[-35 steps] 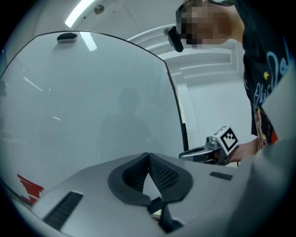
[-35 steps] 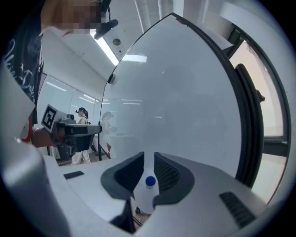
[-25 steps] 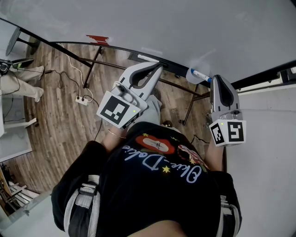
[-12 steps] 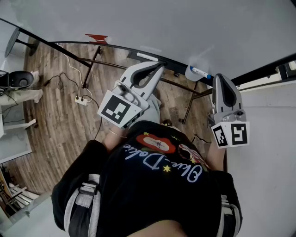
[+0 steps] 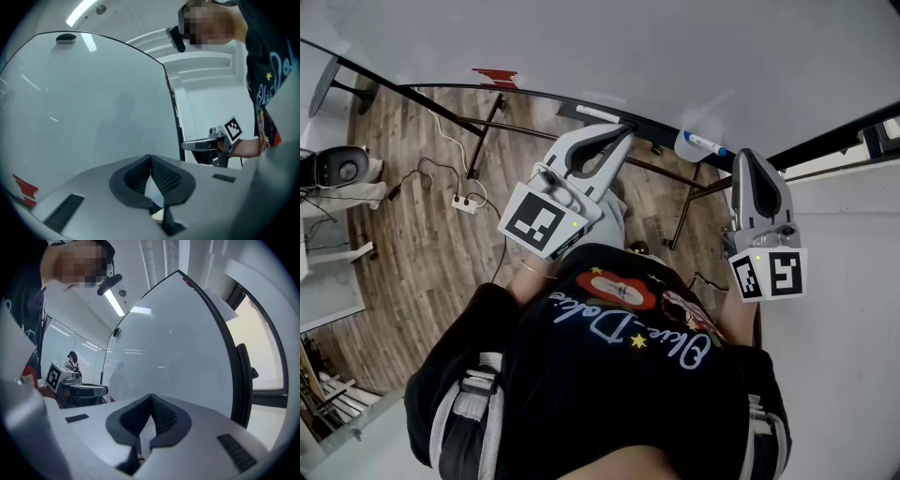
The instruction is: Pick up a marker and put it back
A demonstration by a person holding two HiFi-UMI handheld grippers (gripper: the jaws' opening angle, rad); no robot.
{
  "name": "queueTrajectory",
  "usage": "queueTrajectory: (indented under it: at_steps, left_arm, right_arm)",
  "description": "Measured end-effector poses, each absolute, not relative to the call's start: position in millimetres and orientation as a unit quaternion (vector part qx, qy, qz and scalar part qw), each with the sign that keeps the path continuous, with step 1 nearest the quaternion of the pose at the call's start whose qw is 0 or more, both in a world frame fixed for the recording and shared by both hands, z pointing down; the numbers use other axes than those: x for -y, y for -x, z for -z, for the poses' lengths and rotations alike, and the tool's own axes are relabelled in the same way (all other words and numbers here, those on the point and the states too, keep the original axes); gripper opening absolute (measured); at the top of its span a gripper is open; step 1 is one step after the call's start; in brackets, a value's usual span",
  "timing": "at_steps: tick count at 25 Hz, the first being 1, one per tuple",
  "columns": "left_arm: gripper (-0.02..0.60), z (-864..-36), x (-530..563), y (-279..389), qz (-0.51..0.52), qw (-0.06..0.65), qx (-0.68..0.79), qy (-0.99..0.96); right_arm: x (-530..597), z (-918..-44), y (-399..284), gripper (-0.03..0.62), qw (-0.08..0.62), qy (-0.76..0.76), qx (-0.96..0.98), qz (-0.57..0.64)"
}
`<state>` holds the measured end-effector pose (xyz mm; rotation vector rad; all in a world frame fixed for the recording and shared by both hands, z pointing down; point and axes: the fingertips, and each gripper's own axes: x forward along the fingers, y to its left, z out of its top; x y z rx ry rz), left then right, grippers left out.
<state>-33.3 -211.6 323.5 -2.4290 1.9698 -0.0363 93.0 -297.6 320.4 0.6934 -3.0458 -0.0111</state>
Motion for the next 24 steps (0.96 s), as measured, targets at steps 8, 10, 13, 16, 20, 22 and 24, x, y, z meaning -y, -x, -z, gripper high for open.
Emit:
queueTrajectory:
  at_steps: [8, 10, 13, 16, 20, 22, 24]
  left_arm:
    - [0.003, -322.9, 210.8, 33.9, 0.013, 0.007, -0.627, 0.779]
    - [0.003, -323.7, 210.2, 34.1, 0.013, 0.008, -0.626, 0.779]
    - [0.003, -322.9, 209.3, 34.5, 0.014, 0.009, -0.627, 0.779]
    - [0.003, -322.4, 208.2, 35.4, 0.012, 0.009, -0.627, 0.779]
    - [0.003, -325.2, 207.2, 38.6, 0.013, 0.006, -0.628, 0.778]
    - [0.003, -326.5, 206.6, 39.5, 0.013, 0.005, -0.627, 0.779]
    - [0.004, -325.8, 206.4, 40.3, 0.012, 0.005, -0.628, 0.778]
  right_arm:
    - [294.8, -318.5, -90.8, 0.000, 0.010, -0.218, 0.976, 0.005]
    - [294.3, -318.7, -90.2, 0.000, 0.010, -0.217, 0.976, 0.005]
    - [292.9, -318.6, -89.7, 0.000, 0.009, -0.216, 0.976, 0.003]
    - [290.6, -316.8, -88.2, 0.000, 0.007, -0.213, 0.977, 0.002]
    - [290.3, -316.1, -86.1, 0.000, 0.006, -0.214, 0.977, 0.003]
    - [290.4, -316.3, -85.8, 0.000, 0.007, -0.216, 0.976, 0.004]
    - [290.0, -316.7, -85.3, 0.000, 0.008, -0.216, 0.976, 0.003]
